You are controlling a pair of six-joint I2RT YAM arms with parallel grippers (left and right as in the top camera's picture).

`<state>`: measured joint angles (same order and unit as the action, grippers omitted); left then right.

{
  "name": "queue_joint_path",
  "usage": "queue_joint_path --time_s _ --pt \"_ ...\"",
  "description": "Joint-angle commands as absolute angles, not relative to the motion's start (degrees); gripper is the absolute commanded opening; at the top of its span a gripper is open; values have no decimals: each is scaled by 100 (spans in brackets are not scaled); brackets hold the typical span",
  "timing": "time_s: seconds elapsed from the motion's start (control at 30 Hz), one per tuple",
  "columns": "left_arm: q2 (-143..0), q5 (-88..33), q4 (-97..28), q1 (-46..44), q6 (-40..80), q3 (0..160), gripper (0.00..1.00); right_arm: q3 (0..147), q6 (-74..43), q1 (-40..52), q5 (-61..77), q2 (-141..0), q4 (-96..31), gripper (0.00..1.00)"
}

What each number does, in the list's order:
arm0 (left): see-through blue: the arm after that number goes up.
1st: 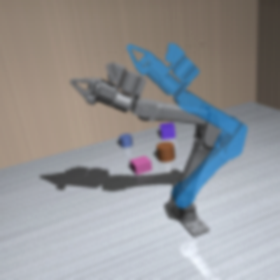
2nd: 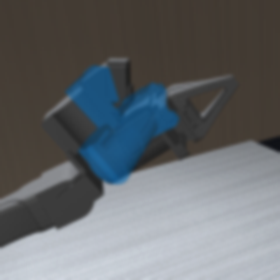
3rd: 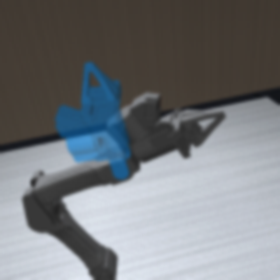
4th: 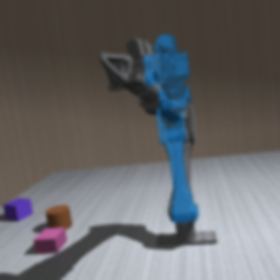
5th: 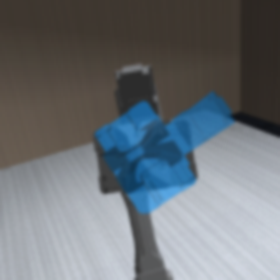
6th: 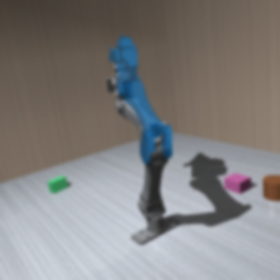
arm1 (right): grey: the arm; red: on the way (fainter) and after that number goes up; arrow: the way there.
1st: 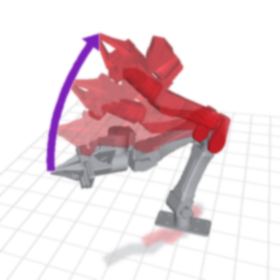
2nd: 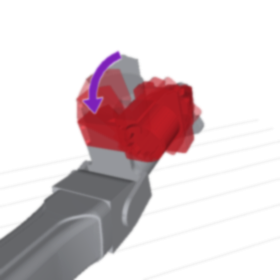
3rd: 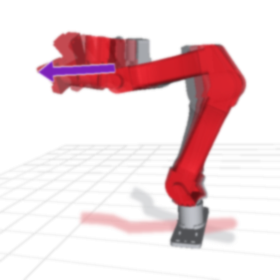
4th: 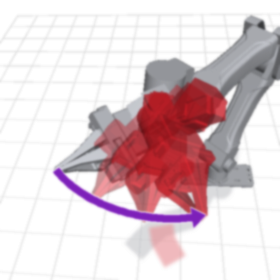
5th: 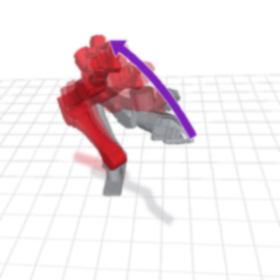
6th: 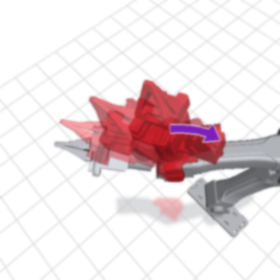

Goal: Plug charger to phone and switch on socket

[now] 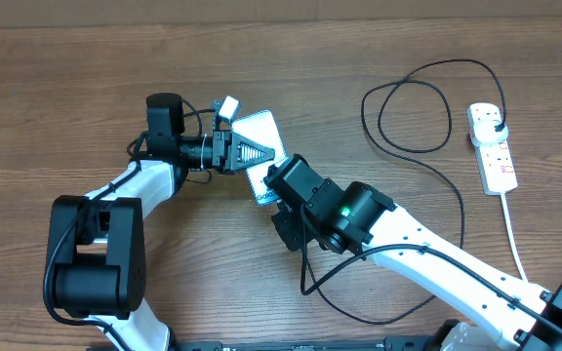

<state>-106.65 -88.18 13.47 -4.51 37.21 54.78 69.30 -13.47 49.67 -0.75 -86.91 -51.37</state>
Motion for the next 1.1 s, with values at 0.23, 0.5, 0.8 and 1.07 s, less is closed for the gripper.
queue_joint_path --time_s 0.23,0.5,0.8,1.07 --pt "-10683 -9065 1352 -528 3551 5586 4 6960 -1634 4974 -384 -8689 -4731 4" --pt "-10683 -9067 1352 -530 3465 5586 4 6960 -1632 4974 -567 -8689 -4615 4" --pt "-10683 -9065 1356 -528 3448 5586 4 6980 -1653 4969 -637 -8689 -4683 16" --pt "-10683 -9063 1356 -521 3334 5586 4 7100 -1861 4969 -143 -8689 -5317 38"
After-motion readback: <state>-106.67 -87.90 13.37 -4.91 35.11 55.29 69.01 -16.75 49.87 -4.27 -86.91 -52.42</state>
